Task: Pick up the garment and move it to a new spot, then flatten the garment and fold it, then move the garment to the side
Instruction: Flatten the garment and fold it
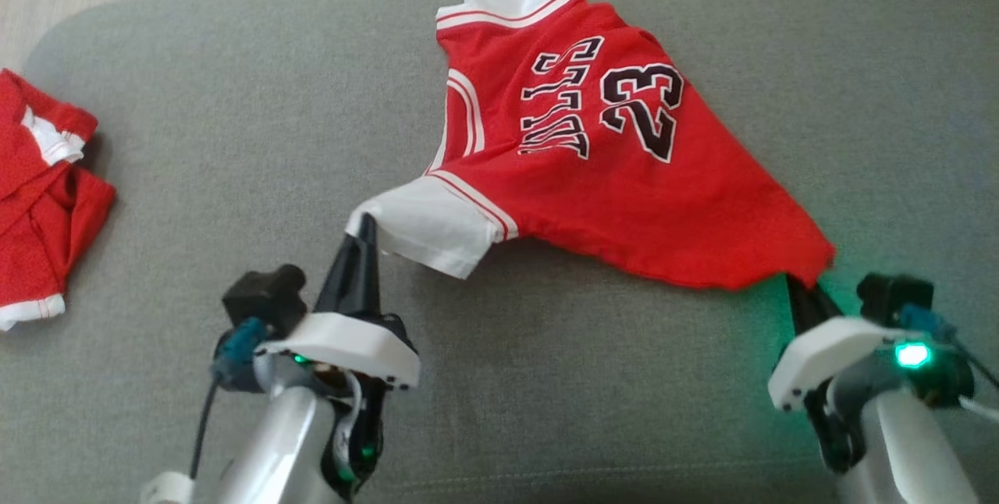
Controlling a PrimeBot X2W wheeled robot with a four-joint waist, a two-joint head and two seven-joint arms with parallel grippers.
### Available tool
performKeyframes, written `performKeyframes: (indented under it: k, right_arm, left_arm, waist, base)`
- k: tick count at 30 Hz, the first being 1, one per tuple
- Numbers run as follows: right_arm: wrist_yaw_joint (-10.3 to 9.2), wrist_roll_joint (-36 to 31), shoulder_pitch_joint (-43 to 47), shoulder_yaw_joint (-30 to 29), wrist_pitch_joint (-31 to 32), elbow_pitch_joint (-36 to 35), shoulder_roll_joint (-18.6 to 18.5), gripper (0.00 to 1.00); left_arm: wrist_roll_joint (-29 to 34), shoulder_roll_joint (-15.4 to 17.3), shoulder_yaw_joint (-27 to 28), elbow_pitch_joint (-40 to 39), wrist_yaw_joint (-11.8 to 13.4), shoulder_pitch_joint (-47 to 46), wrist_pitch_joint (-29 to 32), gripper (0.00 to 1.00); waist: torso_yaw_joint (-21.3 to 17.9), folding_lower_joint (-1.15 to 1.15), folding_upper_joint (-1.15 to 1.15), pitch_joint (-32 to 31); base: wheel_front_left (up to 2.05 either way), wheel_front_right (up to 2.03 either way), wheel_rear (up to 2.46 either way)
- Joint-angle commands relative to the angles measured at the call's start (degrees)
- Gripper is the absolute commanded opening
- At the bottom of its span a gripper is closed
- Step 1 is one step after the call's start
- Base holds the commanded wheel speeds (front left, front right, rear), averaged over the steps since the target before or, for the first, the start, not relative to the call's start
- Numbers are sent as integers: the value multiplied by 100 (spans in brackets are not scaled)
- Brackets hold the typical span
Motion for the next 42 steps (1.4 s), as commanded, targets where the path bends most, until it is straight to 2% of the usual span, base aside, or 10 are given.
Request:
performKeyframes:
  k: [1,6,11,19,25,31,34,38,42]
  right_arm:
    - [20,-18,-309,171,-2,-273,-31,0]
    - [20,-101,-576,497,225,-1070,-61,0]
    - [20,-7,-1110,924,411,-1882,-477,0]
    - [20,205,-2258,1580,397,-2723,-1078,0]
    - [20,305,-2298,1653,659,-3432,-1138,0]
    - [20,365,-1979,1591,1196,-4204,-1034,0]
    - [20,335,-1998,1503,1408,-4327,-1003,0]
    - [20,383,-2155,1370,1585,-4156,-915,0]
    - [20,543,-2763,1349,1637,-3463,-753,0]
  left_arm:
    - [52,14,242,-202,-7,-269,-70,0]
    - [127,43,525,-377,-93,-434,-70,0]
    - [143,194,724,-693,-177,-890,-55,0]
    - [41,329,1016,-1689,-83,-2031,363,0]
    - [20,404,1186,-2412,146,-2139,610,0]
    - [87,549,1074,-2932,240,-2051,1056,0]
    - [173,688,1043,-2900,230,-2146,1228,0]
    - [143,781,1068,-2592,168,-2382,1374,0]
    - [-63,879,1231,-1822,10,-2963,1525,0]
  waist:
    - [-26,0,0,-43]
    - [-151,0,0,-348]
    - [-280,0,0,-744]
    - [-374,0,0,-1116]
    - [-383,0,0,-1246]
    - [-376,0,0,-1216]
    - [-382,0,0,-1114]
    - [-389,0,0,-948]
    - [-507,0,0,-498]
  base:
    - [0,0,0]
    - [0,0,0]
    - [0,0,0]
    - [0,0,0]
    - [0,0,0]
    - [0,0,0]
    - [0,0,0]
    - [0,0,0]
    - [0,0,0]
